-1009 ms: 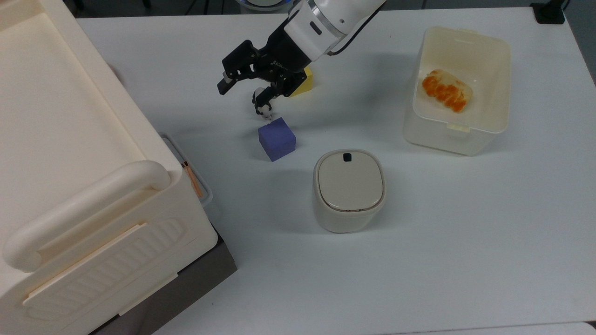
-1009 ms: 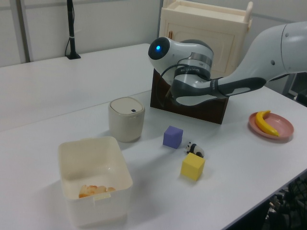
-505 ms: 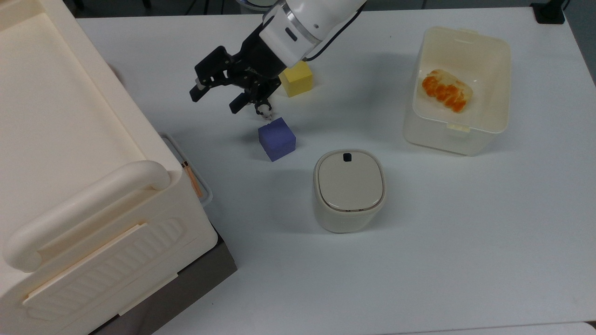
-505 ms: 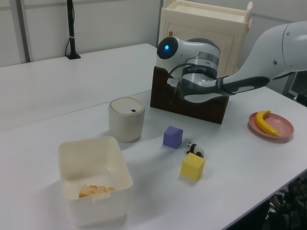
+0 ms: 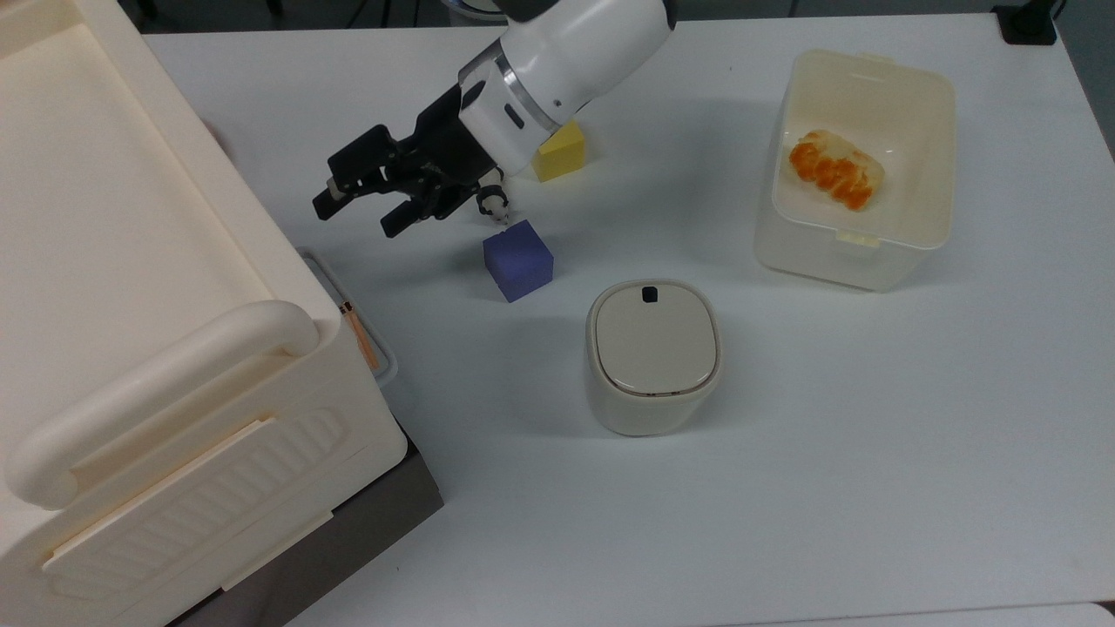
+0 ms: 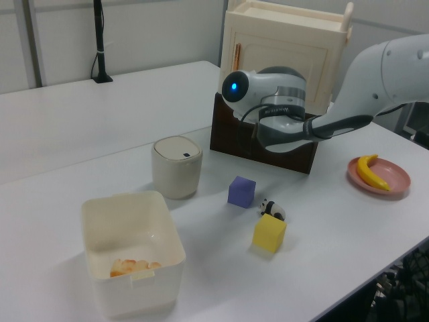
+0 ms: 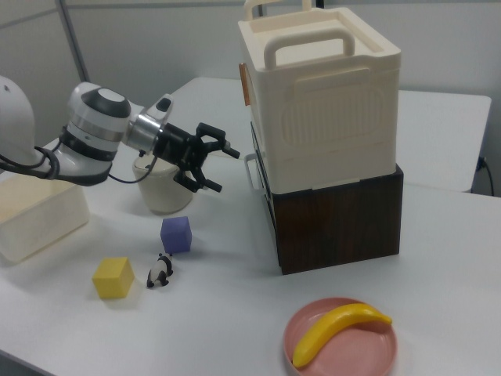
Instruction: Slide open the drawer
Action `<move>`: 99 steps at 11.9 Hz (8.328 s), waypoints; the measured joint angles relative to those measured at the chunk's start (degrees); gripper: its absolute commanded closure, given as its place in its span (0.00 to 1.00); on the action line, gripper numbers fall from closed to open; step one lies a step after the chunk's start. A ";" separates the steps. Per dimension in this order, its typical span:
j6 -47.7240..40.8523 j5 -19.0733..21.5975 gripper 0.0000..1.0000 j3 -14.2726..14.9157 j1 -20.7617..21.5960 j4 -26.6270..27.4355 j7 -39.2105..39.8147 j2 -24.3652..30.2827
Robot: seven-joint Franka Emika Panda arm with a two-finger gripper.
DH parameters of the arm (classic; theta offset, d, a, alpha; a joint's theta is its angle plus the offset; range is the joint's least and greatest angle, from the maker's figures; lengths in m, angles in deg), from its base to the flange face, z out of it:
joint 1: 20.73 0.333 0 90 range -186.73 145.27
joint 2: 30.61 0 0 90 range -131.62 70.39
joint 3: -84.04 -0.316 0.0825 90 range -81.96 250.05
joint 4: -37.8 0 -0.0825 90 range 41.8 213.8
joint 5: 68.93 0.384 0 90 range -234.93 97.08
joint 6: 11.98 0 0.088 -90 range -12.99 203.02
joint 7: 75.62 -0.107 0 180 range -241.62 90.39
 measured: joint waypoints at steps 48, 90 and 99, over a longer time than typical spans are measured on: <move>0.22 -5.38 0.97 -1.56 -4.19 -2.16 -1.00 -6.05; -4.09 -3.80 0.98 -6.84 -3.43 -1.99 -3.65 -5.35; -7.03 -3.61 0.98 -10.56 -3.07 -1.85 -6.68 -5.32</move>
